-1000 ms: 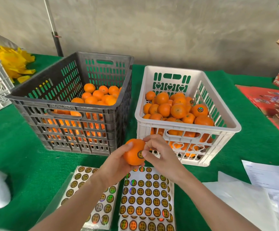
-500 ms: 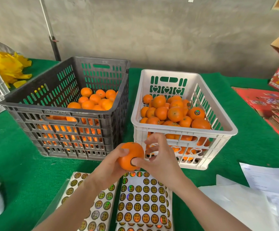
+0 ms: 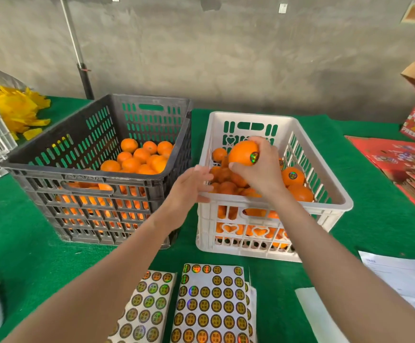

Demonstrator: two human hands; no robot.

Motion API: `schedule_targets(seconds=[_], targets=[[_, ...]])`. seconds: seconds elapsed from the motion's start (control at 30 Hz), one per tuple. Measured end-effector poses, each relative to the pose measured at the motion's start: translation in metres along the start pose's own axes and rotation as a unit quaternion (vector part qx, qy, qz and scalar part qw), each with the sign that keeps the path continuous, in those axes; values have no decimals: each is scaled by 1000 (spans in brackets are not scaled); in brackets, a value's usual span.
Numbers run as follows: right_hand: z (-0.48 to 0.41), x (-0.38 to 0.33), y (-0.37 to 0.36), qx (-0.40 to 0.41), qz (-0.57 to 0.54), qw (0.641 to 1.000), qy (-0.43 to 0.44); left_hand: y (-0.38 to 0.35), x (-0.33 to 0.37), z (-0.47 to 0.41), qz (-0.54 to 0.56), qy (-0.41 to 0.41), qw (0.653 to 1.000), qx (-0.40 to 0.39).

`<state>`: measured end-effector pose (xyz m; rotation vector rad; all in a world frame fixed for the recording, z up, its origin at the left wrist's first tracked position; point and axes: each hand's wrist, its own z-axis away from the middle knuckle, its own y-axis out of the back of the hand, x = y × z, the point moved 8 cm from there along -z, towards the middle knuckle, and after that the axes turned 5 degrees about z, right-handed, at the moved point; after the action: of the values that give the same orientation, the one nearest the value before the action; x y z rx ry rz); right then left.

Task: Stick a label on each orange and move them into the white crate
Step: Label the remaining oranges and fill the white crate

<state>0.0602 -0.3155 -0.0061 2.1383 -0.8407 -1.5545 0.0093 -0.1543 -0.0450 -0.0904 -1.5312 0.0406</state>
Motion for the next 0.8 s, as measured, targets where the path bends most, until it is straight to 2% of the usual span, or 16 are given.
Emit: schedule_targets(seconds=[0.13,0.2,0.3,0.33,0.37,0.4,0.43,0.47,0.5,0.53,0.57,0.6,0.63,0.67,0.73,0.8], targets=[[-44,45,-46,-152,131,978,-57,9,-8,-8,25,34,999,25],[-43,59,-76,-236,192,951,-54,9,-7,-6,48,28,998,23],[-31,68,-107,-362,284,887,-32,7,-4,-4,54,20,998,12],[-27,68,-110,-382,305,872,-24,7,-3,-3,54,19,998,10],[-26,63,-107,-378,313,871,-11,7,-3,-3,55,16,998,11],[-29,53,-98,-338,298,893,11,7,-3,-2,57,13,998,13],[-31,36,-82,-259,254,931,36,7,-4,-1,59,8,998,15],[-27,17,-60,-151,178,970,67,8,-5,-1,58,1,998,18],[-15,-4,-33,-34,67,991,109,8,-6,-1,54,-6,998,21],[5,-20,-10,46,-44,985,160,9,-7,0,52,-12,998,23],[29,-32,-1,63,-106,969,216,10,-9,0,58,-18,998,24],[55,-39,-7,31,-107,960,257,11,-11,-1,72,-23,997,23],[78,-36,-27,-44,-73,958,275,13,-14,0,94,-27,995,24],[99,-21,-56,-150,-4,956,251,15,-16,1,115,-34,992,28],[135,38,-113,-364,149,907,151,23,-23,7,137,-55,988,51],[150,88,-139,-428,249,865,76,29,-34,18,123,-74,986,79]])
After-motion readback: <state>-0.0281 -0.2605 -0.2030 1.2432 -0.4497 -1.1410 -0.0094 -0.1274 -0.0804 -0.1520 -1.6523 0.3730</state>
